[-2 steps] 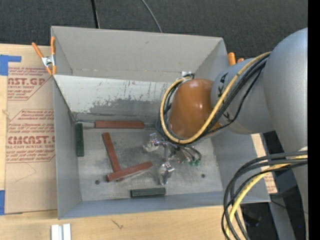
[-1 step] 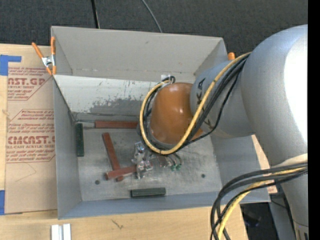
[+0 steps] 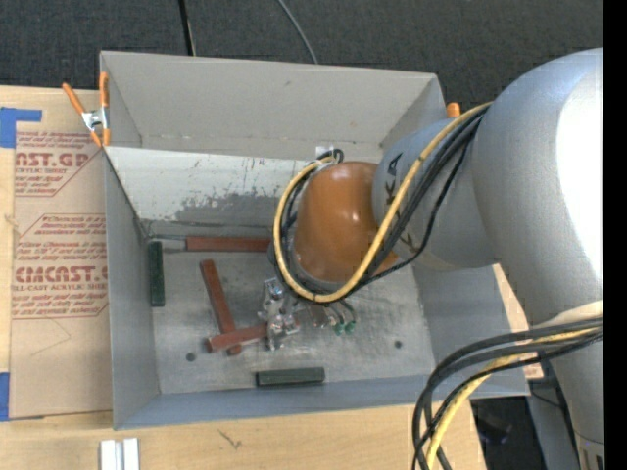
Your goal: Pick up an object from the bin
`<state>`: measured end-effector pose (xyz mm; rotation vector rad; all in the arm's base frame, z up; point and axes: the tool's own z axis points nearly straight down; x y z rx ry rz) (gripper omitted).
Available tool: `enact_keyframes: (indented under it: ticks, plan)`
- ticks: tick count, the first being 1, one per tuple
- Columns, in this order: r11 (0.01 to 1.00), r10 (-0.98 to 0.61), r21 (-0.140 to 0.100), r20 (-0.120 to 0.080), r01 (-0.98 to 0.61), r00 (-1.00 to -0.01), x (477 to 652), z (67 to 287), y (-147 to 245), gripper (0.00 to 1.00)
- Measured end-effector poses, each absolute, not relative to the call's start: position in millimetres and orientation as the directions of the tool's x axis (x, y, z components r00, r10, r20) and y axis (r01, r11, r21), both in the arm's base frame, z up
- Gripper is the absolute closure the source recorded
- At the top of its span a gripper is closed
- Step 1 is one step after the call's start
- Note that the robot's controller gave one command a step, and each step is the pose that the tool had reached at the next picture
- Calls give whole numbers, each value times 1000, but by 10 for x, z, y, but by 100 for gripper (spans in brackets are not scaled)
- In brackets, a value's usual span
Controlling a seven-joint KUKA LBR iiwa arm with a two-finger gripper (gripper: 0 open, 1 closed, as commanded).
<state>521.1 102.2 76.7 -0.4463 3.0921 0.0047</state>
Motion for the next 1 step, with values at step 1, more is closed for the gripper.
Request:
enact_keyframes:
  ticks: [1]
  plan:
    - [982,-189,1,-6,-189,-982,5672,2314,1008,100]
